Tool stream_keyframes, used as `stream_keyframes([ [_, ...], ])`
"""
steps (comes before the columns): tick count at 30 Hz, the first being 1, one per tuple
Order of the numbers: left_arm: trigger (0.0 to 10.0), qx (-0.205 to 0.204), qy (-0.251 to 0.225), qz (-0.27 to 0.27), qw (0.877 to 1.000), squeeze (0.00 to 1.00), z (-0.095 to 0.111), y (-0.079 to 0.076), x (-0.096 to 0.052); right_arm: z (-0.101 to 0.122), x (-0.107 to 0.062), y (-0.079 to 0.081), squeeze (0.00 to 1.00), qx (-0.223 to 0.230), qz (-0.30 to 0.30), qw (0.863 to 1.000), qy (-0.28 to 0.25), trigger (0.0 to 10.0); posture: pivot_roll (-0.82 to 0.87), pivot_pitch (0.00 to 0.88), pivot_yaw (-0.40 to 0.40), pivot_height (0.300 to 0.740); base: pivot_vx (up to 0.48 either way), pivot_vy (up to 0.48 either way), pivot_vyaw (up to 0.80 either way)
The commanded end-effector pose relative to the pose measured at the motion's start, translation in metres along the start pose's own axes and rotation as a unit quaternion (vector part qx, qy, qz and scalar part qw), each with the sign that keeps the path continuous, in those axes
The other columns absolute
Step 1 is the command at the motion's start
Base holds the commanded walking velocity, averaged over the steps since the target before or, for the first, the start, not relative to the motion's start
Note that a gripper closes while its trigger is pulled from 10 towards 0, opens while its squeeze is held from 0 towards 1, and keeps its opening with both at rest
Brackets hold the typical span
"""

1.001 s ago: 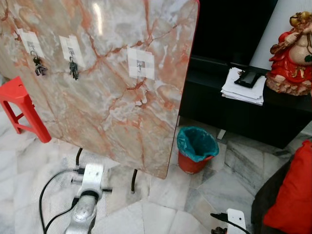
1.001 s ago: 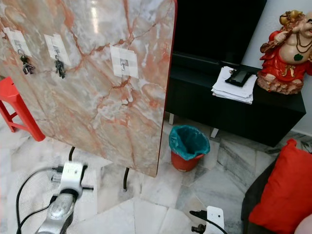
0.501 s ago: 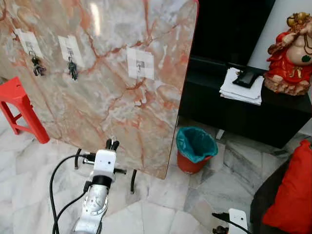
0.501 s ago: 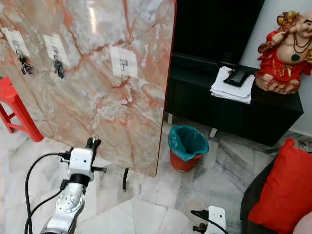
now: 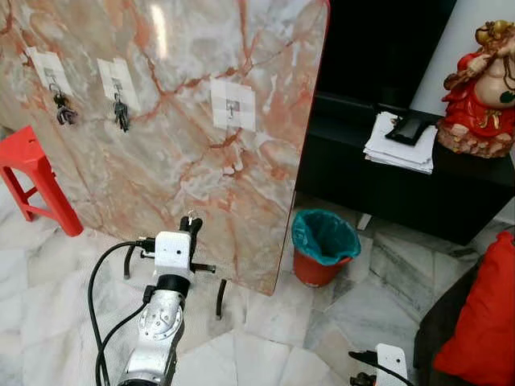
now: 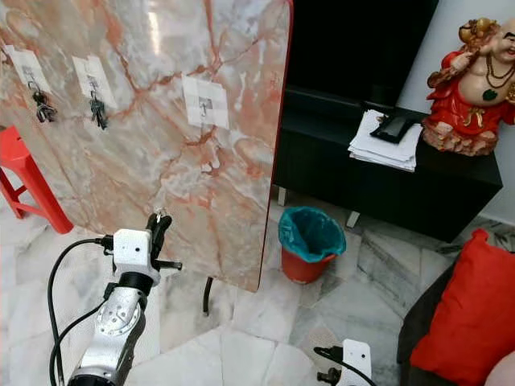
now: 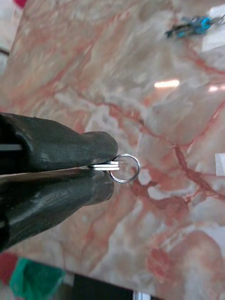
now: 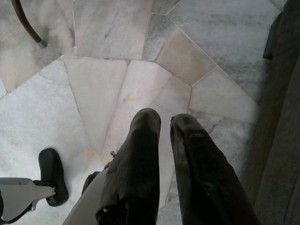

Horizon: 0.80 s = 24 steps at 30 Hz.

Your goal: Hang keys on a hook

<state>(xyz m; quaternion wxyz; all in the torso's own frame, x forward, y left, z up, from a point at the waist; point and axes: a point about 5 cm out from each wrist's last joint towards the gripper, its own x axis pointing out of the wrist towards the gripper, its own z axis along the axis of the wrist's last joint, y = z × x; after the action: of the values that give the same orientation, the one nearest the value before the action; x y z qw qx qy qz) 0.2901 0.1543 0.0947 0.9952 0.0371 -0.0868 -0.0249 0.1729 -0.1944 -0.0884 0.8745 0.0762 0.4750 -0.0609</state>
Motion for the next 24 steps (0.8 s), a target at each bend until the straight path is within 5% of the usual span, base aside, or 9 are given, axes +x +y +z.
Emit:
stream_keyframes([
  [1, 10.0, -0.016, -0.004, -0.002, 1.0, 0.0, 0.005, -0.001, 0.005, -0.001, 0.0, -0.001, 0.0, -0.001, -0.002, 1.0, 0.001, 10.0, -0.04, 0.0, -0.073, 0.74, 0.0, 0.0, 0.0],
  [9, 10.0, -0.023, -0.002, -0.01, 1.0, 0.0, 0.006, -0.003, 0.006, -0.001, 0.0, 0.001, 0.0, 0.001, -0.002, 1.0, 0.001, 10.0, -0.04, 0.0, -0.069, 0.74, 0.0, 0.0, 0.0],
  [24, 10.0, -0.022, -0.02, -0.017, 0.999, 0.0, 0.021, 0.001, 0.015, 0.001, 0.0, 0.002, 0.0, -0.001, 0.002, 1.0, -0.001, 10.0, -0.04, 0.0, -0.062, 0.74, 0.267, 0.0, 0.0],
])
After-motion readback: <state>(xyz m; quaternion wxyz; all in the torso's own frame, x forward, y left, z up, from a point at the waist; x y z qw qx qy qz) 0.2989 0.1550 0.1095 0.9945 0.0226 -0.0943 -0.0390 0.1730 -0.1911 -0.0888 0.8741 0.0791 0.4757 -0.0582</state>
